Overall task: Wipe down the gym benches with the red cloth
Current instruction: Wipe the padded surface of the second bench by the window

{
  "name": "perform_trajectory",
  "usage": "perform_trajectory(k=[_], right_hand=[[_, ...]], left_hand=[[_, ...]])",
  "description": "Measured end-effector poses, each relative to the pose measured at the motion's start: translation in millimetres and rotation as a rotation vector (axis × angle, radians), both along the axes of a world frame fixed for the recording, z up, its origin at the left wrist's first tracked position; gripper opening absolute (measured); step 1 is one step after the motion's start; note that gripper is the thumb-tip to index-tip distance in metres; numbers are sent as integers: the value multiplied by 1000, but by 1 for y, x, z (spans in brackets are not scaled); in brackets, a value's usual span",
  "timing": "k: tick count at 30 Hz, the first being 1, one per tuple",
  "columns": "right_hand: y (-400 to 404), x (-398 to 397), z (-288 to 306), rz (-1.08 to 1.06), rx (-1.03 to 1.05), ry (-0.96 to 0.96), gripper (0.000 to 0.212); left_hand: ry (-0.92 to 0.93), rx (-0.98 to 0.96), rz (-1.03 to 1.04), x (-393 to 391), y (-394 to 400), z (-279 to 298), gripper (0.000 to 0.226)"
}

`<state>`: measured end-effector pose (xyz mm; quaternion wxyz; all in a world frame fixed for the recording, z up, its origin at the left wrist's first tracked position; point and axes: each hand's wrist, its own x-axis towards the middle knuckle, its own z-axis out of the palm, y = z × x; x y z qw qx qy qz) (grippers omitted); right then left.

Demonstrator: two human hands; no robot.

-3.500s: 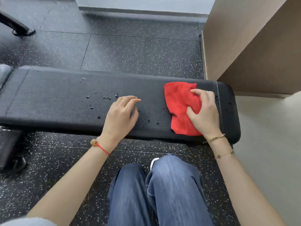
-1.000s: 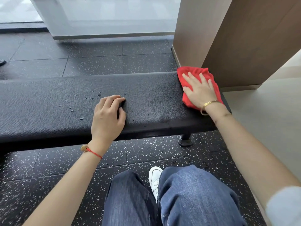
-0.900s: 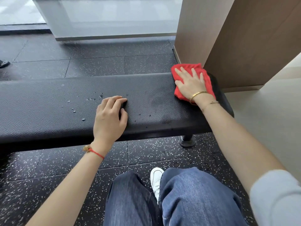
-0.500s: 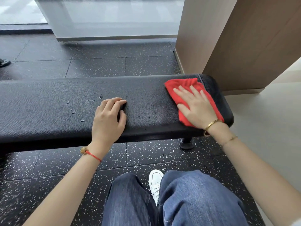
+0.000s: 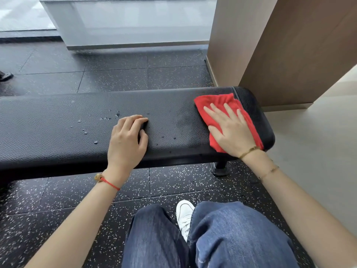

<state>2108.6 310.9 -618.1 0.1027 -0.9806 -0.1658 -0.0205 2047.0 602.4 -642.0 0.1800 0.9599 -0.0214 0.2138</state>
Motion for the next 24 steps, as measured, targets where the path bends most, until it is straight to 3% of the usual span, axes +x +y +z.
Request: perform_trajectory(k=[3, 9, 13, 19, 24], right_hand=[[-28, 2, 0, -98, -8, -11, 56], [-23, 81, 6, -295, 6, 114, 55], [17, 74, 6, -156, 1, 84, 56], [51, -20, -2, 240, -29, 15, 60], [33, 5, 2, 180, -1, 38, 56]], left_hand=[[-2, 1, -4, 0, 0, 0, 32], [-6, 26, 19, 1, -2, -1, 31], [-19, 40, 29, 2, -3, -2, 30], [-29, 43, 26, 3, -2, -3, 32], [-20, 38, 13, 2, -1, -2, 32]])
